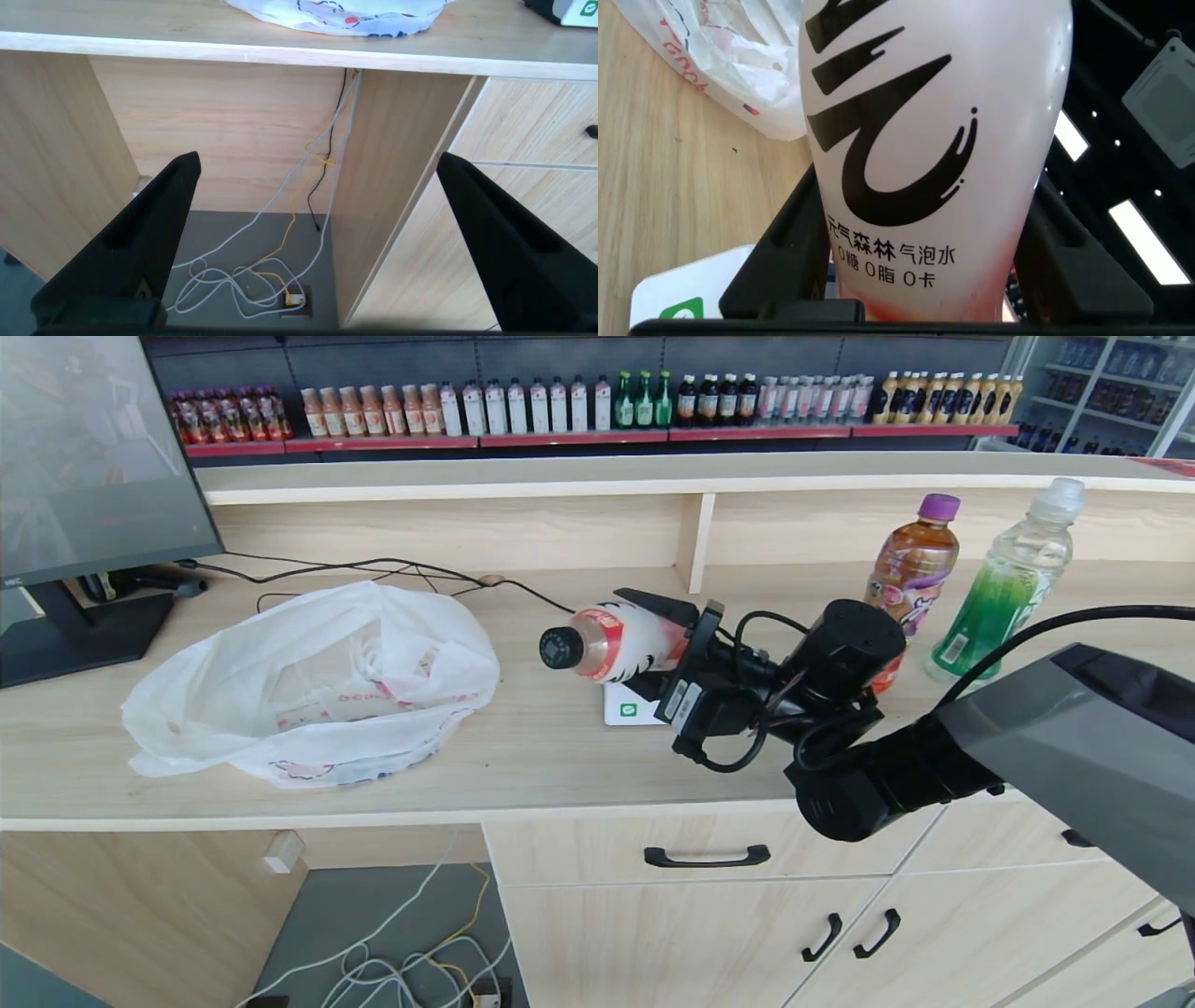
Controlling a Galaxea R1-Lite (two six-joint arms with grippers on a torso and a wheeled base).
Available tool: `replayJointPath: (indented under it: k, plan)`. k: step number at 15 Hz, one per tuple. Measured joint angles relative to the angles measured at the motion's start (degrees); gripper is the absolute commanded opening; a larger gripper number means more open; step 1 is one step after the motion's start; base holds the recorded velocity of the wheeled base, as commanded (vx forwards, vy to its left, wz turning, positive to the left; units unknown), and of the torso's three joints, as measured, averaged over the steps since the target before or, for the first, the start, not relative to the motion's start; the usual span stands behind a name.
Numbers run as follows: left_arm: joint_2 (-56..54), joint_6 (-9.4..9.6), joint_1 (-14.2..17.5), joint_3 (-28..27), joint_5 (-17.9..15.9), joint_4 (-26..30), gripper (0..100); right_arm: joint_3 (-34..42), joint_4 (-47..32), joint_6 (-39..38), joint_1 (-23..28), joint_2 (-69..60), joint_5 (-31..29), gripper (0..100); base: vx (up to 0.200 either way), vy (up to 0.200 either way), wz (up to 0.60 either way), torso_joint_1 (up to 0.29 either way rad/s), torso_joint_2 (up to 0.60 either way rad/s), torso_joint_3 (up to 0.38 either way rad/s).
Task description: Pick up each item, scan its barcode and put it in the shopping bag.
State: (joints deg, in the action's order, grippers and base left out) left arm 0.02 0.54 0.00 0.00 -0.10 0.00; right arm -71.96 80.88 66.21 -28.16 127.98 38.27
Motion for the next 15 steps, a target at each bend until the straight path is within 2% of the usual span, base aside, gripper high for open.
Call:
replayJointPath:
  k: [15]
  plan:
    - [0.0,0.0,0.0,0.0,0.0,0.0,100,-0.44,0.05,0.6,-0.41,0.44,0.88,0,0.0,0.0,0.0,0.0,0.0,0.0]
